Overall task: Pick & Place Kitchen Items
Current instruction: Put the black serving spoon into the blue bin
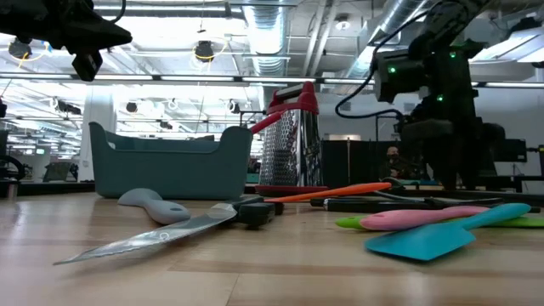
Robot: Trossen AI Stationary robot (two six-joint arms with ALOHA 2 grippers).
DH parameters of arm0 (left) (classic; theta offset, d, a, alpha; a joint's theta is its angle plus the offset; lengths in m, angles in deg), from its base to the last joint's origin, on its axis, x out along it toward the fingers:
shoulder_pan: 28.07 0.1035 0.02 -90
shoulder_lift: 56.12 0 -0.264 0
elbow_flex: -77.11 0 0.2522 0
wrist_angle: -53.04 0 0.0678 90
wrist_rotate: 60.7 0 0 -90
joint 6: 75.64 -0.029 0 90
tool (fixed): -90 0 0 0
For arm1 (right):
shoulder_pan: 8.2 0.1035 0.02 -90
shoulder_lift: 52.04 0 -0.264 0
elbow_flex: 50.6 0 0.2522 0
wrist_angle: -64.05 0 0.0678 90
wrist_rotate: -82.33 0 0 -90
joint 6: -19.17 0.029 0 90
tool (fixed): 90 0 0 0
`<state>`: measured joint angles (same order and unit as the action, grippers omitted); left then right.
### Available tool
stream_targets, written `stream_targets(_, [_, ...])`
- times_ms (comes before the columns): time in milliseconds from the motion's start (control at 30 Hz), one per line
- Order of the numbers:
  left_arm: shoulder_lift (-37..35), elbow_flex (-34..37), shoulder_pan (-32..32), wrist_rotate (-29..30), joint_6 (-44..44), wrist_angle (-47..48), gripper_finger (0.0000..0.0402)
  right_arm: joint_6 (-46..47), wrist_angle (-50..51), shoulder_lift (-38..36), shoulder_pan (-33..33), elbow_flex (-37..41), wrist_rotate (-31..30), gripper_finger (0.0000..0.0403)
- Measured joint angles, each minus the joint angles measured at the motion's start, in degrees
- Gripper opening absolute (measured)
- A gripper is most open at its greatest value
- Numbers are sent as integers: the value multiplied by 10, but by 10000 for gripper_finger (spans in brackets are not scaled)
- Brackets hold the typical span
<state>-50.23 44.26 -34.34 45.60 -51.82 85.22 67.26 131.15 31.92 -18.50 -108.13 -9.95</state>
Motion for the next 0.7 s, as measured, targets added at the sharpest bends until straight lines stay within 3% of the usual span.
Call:
stream_targets(200, [0, 0, 0, 0, 2, 0, 2, -4, 0, 52, 10, 0, -21, 266])
stream_targets(400, [0, 0, 0, 0, 2, 0, 2, -30, -13, 82, 8, -2, 8, 252])
stream_targets(700, [3, 1, 0, 0, 2, 2, 2, -35, -27, 85, 2, -1, 39, 110])
